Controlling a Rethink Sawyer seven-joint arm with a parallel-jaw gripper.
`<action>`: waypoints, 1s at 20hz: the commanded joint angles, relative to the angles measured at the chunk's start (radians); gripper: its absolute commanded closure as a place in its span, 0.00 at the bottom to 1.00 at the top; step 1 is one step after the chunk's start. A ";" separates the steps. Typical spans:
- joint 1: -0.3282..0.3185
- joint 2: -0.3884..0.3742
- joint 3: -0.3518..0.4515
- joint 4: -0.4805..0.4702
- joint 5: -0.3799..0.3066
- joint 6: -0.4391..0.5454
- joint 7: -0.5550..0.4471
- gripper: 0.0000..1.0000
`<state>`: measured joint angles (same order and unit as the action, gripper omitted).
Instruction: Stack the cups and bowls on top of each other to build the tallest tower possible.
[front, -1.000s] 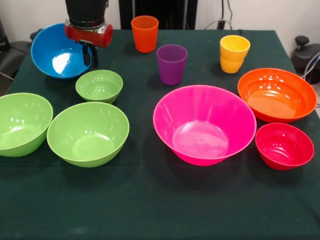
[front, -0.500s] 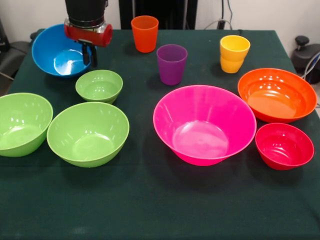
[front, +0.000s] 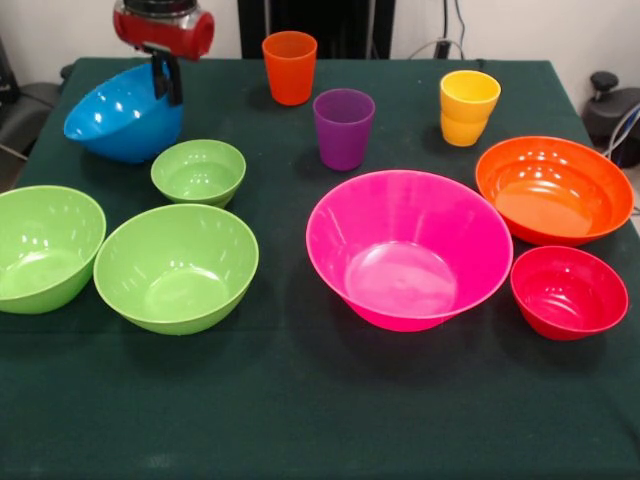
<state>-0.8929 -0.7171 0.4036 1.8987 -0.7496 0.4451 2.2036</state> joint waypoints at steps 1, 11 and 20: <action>-0.028 -0.171 0.136 0.130 0.118 0.133 -0.193 1.00; 0.000 -0.275 0.154 0.123 0.208 0.261 -0.187 1.00; 0.096 -0.143 0.115 0.004 0.167 0.213 -0.060 1.00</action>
<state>-0.8660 -0.9392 0.4872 1.9632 -0.5725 0.6086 2.2036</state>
